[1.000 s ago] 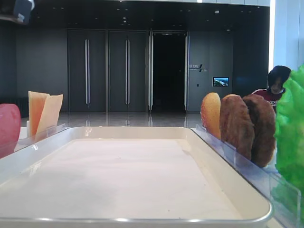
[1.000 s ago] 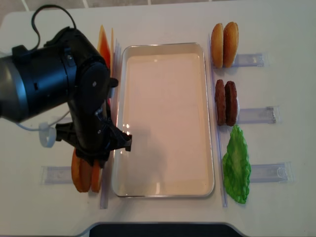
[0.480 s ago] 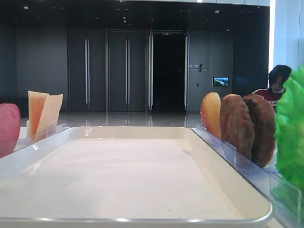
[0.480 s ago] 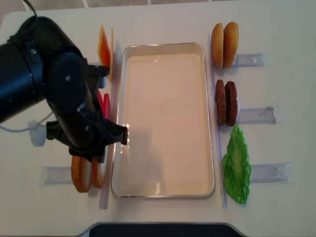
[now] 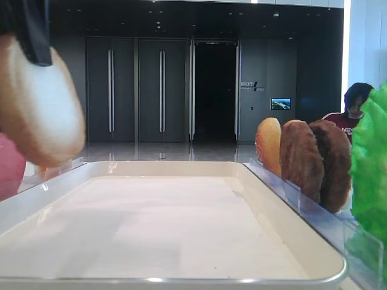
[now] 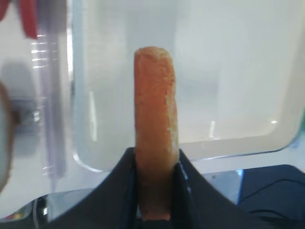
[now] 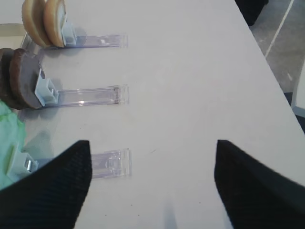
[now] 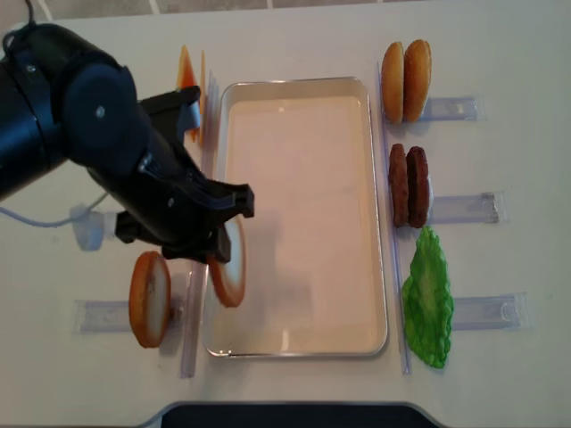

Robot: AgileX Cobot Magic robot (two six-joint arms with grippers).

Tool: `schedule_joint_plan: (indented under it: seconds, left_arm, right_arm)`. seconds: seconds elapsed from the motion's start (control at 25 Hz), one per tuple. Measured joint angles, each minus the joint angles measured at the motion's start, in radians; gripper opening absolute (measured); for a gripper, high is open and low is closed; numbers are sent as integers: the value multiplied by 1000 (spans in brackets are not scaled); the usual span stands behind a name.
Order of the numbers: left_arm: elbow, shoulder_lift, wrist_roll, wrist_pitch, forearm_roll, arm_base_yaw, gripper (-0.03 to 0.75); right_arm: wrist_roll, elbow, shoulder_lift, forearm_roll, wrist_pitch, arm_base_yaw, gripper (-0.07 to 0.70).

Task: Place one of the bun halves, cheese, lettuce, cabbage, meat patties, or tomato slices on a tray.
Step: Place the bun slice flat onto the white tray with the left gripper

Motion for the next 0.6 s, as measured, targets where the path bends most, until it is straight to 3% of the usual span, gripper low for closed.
schedule_joint_plan:
  seconds: [0.32, 0.6]
  left_arm:
    - [3, 4, 223, -135, -208, 1, 141]
    - [119, 57, 488, -292, -452, 18, 141]
  right_arm:
    - [0, 0, 0, 0, 0, 0, 538]
    - [0, 0, 0, 0, 0, 0, 538]
